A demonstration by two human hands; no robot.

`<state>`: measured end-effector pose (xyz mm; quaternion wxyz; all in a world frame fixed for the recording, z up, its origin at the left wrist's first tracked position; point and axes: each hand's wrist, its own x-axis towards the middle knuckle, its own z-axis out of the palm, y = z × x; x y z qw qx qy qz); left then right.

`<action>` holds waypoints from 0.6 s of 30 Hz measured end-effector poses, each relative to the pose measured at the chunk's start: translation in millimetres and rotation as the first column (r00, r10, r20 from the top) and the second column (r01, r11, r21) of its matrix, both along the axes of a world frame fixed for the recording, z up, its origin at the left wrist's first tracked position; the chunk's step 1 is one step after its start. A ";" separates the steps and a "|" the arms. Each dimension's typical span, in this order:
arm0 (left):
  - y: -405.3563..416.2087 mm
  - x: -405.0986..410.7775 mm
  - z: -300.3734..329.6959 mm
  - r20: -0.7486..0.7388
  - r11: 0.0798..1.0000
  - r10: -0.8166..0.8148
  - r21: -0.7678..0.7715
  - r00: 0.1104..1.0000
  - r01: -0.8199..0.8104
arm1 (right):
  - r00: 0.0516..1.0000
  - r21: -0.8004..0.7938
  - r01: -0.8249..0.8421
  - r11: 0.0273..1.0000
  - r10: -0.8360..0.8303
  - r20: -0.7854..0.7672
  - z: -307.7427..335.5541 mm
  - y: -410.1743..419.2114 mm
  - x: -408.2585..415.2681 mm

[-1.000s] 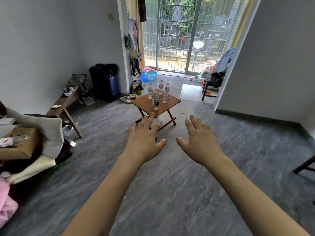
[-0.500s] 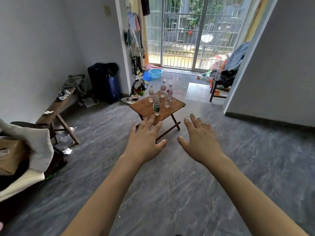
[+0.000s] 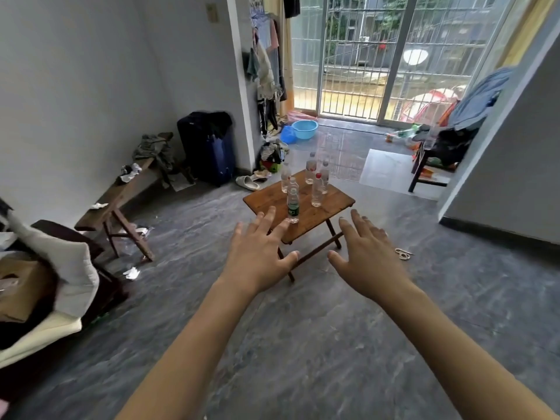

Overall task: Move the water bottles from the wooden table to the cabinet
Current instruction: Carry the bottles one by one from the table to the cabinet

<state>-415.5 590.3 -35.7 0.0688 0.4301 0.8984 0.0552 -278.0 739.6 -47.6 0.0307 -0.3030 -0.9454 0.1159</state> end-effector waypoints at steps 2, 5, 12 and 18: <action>17.1 -15.1 -6.2 0.007 1.000 0.002 -0.014 1.000 -0.001 | 1.000 -0.007 -0.016 1.000 0.016 0.000 -1.0 18.9 -21.2; 41.2 -47.4 -15.6 0.022 0.999 0.021 -0.027 1.000 -0.020 | 0.999 -0.006 -0.043 0.999 0.043 0.006 -4.9 44.9 -58.2; 95.7 -154.4 -23.5 0.054 0.998 0.059 -0.001 0.997 -0.059 | 0.992 -0.007 -0.113 0.994 0.113 0.049 -9.4 106.2 -171.3; 157.7 -237.6 -27.7 0.086 0.999 0.039 -0.015 0.995 -0.038 | 0.995 -0.018 -0.089 0.996 0.090 0.038 -11.8 163.7 -248.7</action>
